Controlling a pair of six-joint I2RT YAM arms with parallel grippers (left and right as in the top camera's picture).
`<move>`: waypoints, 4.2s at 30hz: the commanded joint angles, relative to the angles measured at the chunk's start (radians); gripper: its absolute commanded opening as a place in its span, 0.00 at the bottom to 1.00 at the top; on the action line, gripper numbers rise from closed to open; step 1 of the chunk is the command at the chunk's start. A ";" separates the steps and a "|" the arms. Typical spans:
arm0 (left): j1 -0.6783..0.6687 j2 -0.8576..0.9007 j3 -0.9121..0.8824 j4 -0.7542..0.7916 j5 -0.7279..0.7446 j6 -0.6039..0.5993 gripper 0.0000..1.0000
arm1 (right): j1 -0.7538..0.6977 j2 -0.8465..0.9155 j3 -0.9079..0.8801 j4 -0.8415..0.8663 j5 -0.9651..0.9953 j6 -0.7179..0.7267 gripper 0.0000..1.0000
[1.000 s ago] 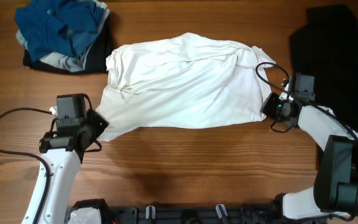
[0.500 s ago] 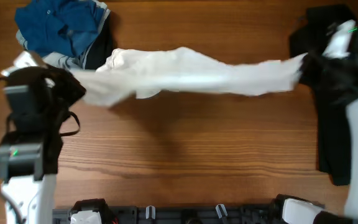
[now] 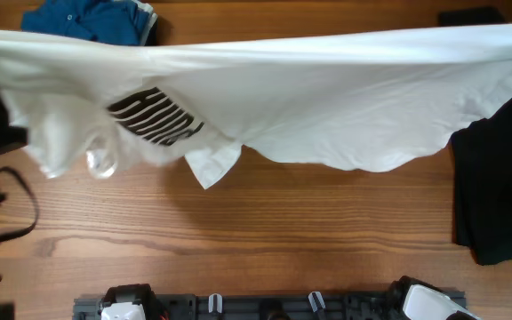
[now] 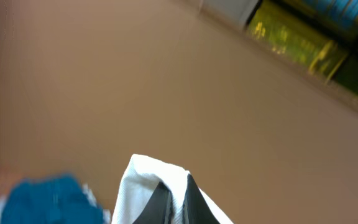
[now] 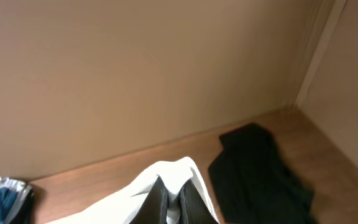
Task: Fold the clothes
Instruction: 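Lift the shirt with both grippers and shake it out toward the back, then lower the shirt flat onto the table with both grippers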
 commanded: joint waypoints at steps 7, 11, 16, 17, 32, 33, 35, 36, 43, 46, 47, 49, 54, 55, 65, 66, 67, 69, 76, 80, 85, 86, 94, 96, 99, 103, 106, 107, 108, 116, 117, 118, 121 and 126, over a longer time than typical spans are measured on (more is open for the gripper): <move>0.006 -0.008 0.176 0.030 -0.115 0.138 0.04 | -0.013 -0.058 0.172 -0.035 0.036 -0.084 0.04; 0.006 -0.008 0.295 -0.074 -0.111 0.138 0.04 | -0.012 -0.090 0.228 -0.094 0.036 -0.089 0.04; 0.006 0.027 0.302 -0.135 -0.106 0.137 0.04 | -0.012 -0.040 0.225 -0.123 -0.001 -0.106 0.04; 0.006 0.047 0.301 -0.146 -0.093 0.137 0.04 | -0.012 -0.021 0.225 -0.130 -0.021 -0.112 0.04; -0.001 0.727 0.302 0.249 0.100 0.076 0.04 | 0.029 0.584 0.225 0.233 -0.199 -0.019 0.04; -0.001 0.747 0.302 0.291 0.115 0.076 0.04 | 0.035 0.591 0.225 0.272 -0.200 -0.010 0.04; -0.003 0.780 0.302 0.423 0.156 0.050 0.04 | 0.041 0.590 0.226 0.374 -0.200 0.001 0.04; -0.007 0.782 0.302 0.467 0.155 0.046 0.04 | 0.041 0.586 0.227 0.413 -0.200 0.011 0.04; -0.014 0.780 0.401 0.592 0.174 0.030 0.04 | 0.032 0.535 0.228 0.639 -0.192 0.102 0.04; -0.014 0.779 0.407 0.562 0.182 0.032 0.04 | 0.033 0.538 0.225 0.614 -0.190 0.083 0.04; -0.014 0.779 0.407 0.526 0.182 0.033 0.04 | 0.033 0.545 0.217 0.575 -0.183 0.063 0.04; -0.014 0.787 0.406 0.412 0.210 0.093 0.04 | 0.033 0.567 0.205 0.494 -0.172 0.027 0.04; -0.014 0.838 0.405 -0.033 0.211 0.182 0.04 | 0.033 0.670 0.198 0.229 -0.174 -0.076 0.04; -0.014 0.851 0.405 -0.123 0.210 0.200 0.04 | 0.033 0.690 0.198 0.179 -0.177 -0.095 0.04; -0.014 0.851 0.405 -0.564 0.214 0.240 0.04 | 0.032 0.657 0.198 -0.104 -0.256 -0.212 0.04; -0.014 0.844 0.405 -0.612 0.214 0.240 0.04 | 0.028 0.638 0.198 -0.140 -0.257 -0.232 0.04; -0.014 0.829 0.405 -0.702 0.214 0.240 0.04 | 0.016 0.605 0.198 -0.193 -0.256 -0.249 0.04; -0.014 0.812 0.405 -0.789 0.214 0.240 0.04 | -0.008 0.558 0.198 -0.261 -0.256 -0.266 0.05; -0.014 0.750 0.389 -0.998 0.117 0.235 0.04 | -0.074 0.401 0.150 -0.386 -0.191 -0.222 0.04; -0.013 0.684 0.327 -0.998 0.113 0.227 0.04 | -0.074 0.306 -0.004 -0.385 -0.140 -0.207 0.04; -0.013 0.580 0.158 -0.997 0.113 0.212 0.04 | -0.075 0.187 -0.270 -0.308 -0.129 -0.178 0.04; -0.013 0.554 0.105 -0.993 0.113 0.212 0.04 | -0.075 0.149 -0.346 -0.278 -0.129 -0.164 0.04; -0.060 0.369 -0.288 -0.818 0.161 0.092 0.04 | -0.075 -0.119 -0.886 -0.120 0.001 -0.038 0.04; -0.069 0.338 -0.373 -0.792 0.149 0.056 0.04 | -0.075 -0.164 -0.988 -0.098 0.031 0.002 0.04; -0.068 0.328 -0.460 -0.772 0.142 0.040 0.04 | -0.075 -0.204 -1.092 -0.071 0.030 0.025 0.04; -0.069 0.328 -0.554 -0.702 0.132 0.016 0.04 | -0.075 -0.209 -1.130 -0.064 0.031 0.039 0.04; -0.069 0.330 -0.592 -0.597 0.132 0.016 0.04 | -0.075 -0.206 -1.149 -0.024 0.053 0.051 0.04; -0.069 0.334 -0.595 -0.562 0.131 0.017 0.04 | -0.075 -0.203 -1.154 -0.008 0.058 0.052 0.04; -0.069 0.338 -0.596 -0.523 0.131 0.017 0.04 | -0.075 -0.197 -1.160 0.007 0.057 0.051 0.04; -0.069 0.428 -0.596 -0.251 0.116 0.029 0.04 | -0.075 -0.122 -1.263 0.117 0.049 0.050 0.04; -0.069 0.443 -0.596 -0.235 0.117 0.028 0.04 | -0.075 -0.118 -1.280 0.134 0.049 0.050 0.04; -0.069 0.458 -0.596 -0.220 0.117 0.029 0.04 | -0.075 -0.116 -1.299 0.153 0.049 0.051 0.05; -0.069 0.533 -0.596 -0.156 0.117 0.029 0.04 | -0.075 -0.081 -1.313 0.197 0.022 0.077 0.04; -0.069 0.645 -0.596 -0.064 0.117 0.029 0.04 | -0.075 0.010 -1.313 0.281 0.026 0.108 0.04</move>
